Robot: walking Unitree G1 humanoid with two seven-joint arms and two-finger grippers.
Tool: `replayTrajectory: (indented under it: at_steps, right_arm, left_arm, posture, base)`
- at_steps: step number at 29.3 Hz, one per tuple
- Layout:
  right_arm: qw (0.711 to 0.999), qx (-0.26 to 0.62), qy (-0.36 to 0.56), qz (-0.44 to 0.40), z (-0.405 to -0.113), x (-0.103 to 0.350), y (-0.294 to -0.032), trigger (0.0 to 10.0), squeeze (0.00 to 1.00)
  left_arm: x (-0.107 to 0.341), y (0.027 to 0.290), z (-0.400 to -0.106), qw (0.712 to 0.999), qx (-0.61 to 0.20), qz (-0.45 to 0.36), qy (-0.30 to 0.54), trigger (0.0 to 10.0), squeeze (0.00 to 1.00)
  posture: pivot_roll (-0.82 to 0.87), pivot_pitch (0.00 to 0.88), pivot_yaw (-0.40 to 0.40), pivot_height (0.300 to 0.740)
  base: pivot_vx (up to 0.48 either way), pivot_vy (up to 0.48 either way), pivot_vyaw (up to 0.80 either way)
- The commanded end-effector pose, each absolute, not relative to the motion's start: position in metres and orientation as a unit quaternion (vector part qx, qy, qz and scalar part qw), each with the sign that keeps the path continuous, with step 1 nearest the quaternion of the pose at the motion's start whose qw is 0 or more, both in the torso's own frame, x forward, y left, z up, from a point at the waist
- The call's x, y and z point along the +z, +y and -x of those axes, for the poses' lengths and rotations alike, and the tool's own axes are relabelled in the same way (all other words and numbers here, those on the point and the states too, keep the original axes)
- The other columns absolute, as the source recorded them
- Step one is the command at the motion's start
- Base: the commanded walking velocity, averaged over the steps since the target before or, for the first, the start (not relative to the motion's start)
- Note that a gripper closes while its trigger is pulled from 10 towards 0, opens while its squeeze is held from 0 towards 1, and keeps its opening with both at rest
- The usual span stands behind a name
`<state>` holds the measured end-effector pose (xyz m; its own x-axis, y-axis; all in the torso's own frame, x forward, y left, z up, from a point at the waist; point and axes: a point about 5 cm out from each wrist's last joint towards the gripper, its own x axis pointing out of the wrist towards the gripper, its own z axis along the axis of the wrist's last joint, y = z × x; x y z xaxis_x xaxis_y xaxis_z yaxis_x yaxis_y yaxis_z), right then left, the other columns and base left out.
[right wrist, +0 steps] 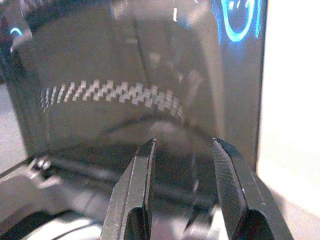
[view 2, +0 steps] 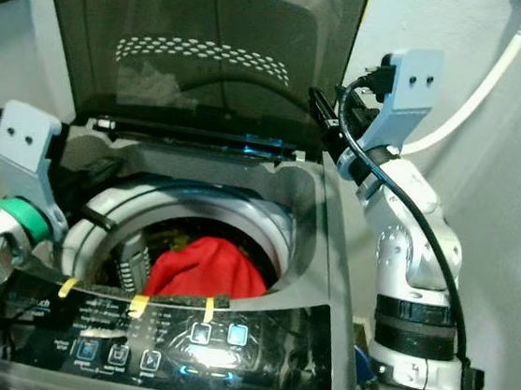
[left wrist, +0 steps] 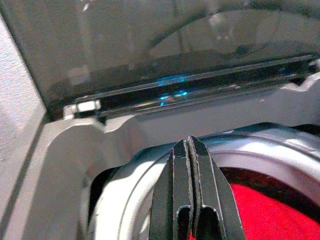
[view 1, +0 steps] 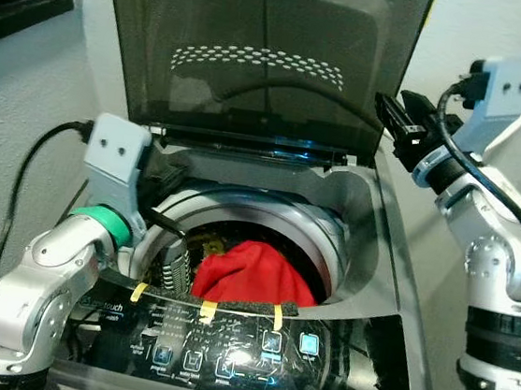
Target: Clothes washing
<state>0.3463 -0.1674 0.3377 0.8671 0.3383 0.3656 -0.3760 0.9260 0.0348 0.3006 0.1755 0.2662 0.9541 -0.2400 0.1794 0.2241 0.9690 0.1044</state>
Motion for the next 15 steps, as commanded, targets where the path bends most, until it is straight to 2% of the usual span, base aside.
replayTrajectory:
  at_steps: [1,5,6,9,10,11,12,13,14,15]
  right_arm:
    - [0.964,0.191,-0.175,-0.06,-0.345,0.337,-0.164,10.0,0.0]
    - [0.964,0.215,-0.141,-0.072,-0.346,0.324,-0.159,10.0,0.0]
    - [0.95,0.23,-0.137,-0.158,-0.347,0.325,-0.162,10.0,0.0]
    - [0.95,0.23,-0.137,-0.158,-0.347,0.325,-0.162,10.0,0.0]
    - [0.935,0.243,-0.134,-0.221,-0.347,0.326,-0.164,10.0,0.0]
    - [0.935,0.243,-0.134,-0.221,-0.347,0.326,-0.164,10.0,0.0]
    - [0.887,0.264,-0.157,-0.344,-0.345,0.332,-0.171,10.0,0.0]
    - [0.843,0.294,-0.181,-0.413,-0.34,0.337,-0.177,10.0,0.0]
    - [0.813,0.325,-0.211,-0.435,-0.332,0.342,-0.183,10.0,0.0]
    - [0.813,0.325,-0.211,-0.435,-0.332,0.342,-0.183,10.0,0.0]
  left_arm:
    - [0.264,0.179,-0.301,0.989,-0.107,-0.044,-0.091,10.0,0.0]
    - [0.266,0.18,-0.299,0.989,-0.107,-0.038,-0.092,10.0,0.0]
    - [0.267,0.18,-0.298,0.988,-0.115,-0.036,-0.095,10.0,0.0]
    - [0.267,0.18,-0.298,0.988,-0.115,-0.036,-0.095,10.0,0.0]
    - [0.267,0.179,-0.297,0.987,-0.121,-0.035,-0.097,10.0,0.0]
    - [0.267,0.179,-0.297,0.987,-0.121,-0.035,-0.097,10.0,0.0]
    - [0.268,0.174,-0.297,0.985,-0.138,-0.034,-0.099,10.0,0.0]
    - [0.268,0.17,-0.296,0.982,-0.157,-0.033,-0.1,10.0,0.0]
    - [0.268,0.166,-0.296,0.979,-0.172,-0.034,-0.1,10.0,0.0]
    - [0.268,0.166,-0.296,0.979,-0.172,-0.034,-0.1,10.0,0.0]
  posture:
    - [0.06,0.069,0.124,0.74]
    - [0.07,0.068,0.121,0.74]
    - [0.08,0.066,0.124,0.74]
    - [0.08,0.066,0.124,0.74]
    - [0.08,0.066,0.124,0.74]
    - [0.08,0.066,0.124,0.74]
    - [0.08,0.064,0.142,0.74]
    - [0.08,0.066,0.15,0.74]
    - [0.08,0.066,0.157,0.74]
    - [0.08,0.066,0.157,0.74]
  base:
    - [0.0,0.0,0.0]
    - [0.0,0.0,0.0]
    - [0.0,0.0,0.0]
    - [0.0,0.0,0.0]
    - [0.0,0.0,0.0]
    - [0.0,0.0,0.0]
    - [0.0,0.0,0.0]
    - [0.0,0.0,0.0]
    - [0.0,0.0,0.0]
    - [0.0,0.0,0.0]
